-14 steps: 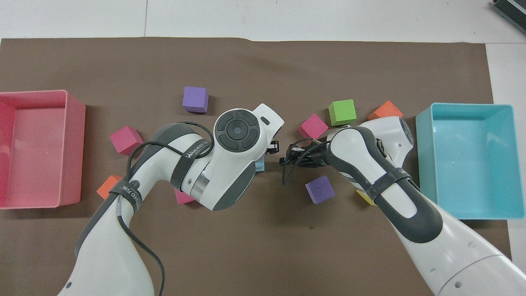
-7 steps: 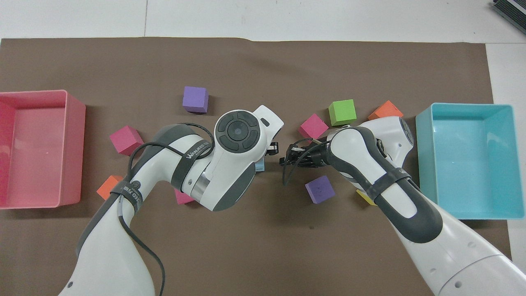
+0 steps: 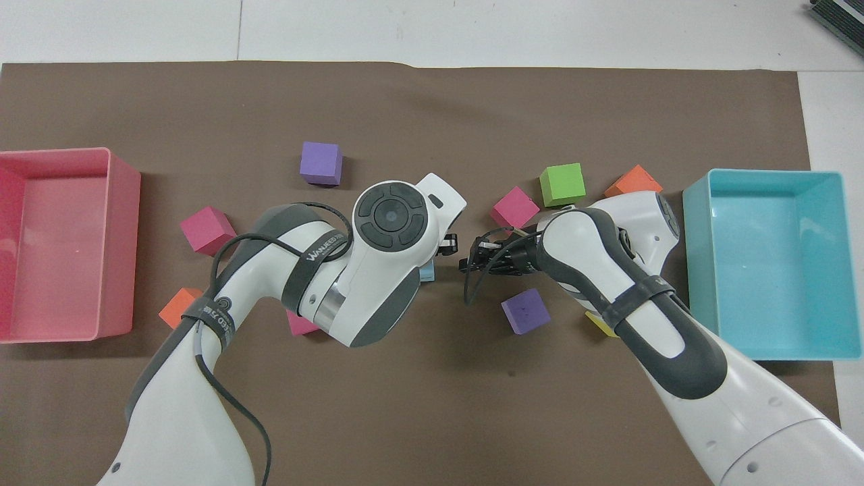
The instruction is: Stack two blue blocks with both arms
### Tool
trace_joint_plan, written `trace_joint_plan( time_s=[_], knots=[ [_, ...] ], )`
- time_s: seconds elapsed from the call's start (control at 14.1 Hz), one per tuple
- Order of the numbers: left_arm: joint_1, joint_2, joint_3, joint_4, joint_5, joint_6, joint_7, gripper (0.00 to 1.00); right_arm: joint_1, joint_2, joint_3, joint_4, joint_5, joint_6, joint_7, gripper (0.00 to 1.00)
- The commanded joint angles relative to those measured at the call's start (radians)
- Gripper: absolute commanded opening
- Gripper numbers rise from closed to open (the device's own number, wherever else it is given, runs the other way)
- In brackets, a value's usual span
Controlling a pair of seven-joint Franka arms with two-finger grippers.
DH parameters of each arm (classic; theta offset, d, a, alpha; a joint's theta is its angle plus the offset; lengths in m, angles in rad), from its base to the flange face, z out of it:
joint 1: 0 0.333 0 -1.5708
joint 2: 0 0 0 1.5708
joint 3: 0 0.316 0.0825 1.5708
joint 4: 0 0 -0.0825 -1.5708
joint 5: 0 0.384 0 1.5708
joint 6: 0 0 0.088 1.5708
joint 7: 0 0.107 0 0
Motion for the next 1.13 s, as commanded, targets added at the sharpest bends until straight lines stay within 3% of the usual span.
trace_joint_plan(
  time_s=[0.0, 0.35, 0.71, 0.78, 0.85, 0.92, 0.99, 1.06],
  knots=[
    [-0.022, -0.008, 0.017, -0.016, -0.006, 0.014, 0.012, 0.29, -0.001, -0.006, 0.005, -0.016, 0.042, 0.023, -0.044, 0.0],
    [-0.022, -0.011, 0.017, -0.023, -0.006, 0.018, 0.015, 0.3, -0.001, -0.005, 0.005, -0.016, 0.042, 0.027, -0.044, 0.0],
    [-0.022, -0.011, 0.017, -0.023, -0.006, 0.018, 0.018, 0.41, 0.001, -0.005, 0.005, -0.016, 0.042, 0.027, -0.044, 0.0],
    [-0.022, -0.009, 0.017, -0.023, -0.006, 0.019, 0.019, 0.53, 0.001, -0.006, 0.005, -0.016, 0.042, 0.027, -0.044, 0.0],
    [-0.022, -0.011, 0.017, -0.025, -0.006, 0.019, 0.025, 0.81, 0.001, -0.006, 0.005, -0.016, 0.042, 0.027, -0.044, 0.0],
    [-0.022, -0.009, 0.017, -0.023, -0.006, 0.021, 0.027, 0.93, 0.001, -0.006, 0.005, -0.016, 0.042, 0.027, -0.044, 0.0],
    [-0.02, -0.009, 0.015, -0.023, -0.006, 0.024, 0.027, 1.0, 0.001, -0.005, 0.005, -0.016, 0.042, 0.027, -0.044, 0.0],
    [-0.02, -0.009, 0.017, -0.023, -0.006, 0.024, 0.027, 1.0, 0.001, -0.006, 0.005, -0.016, 0.042, 0.027, -0.044, 0.0]
  ],
)
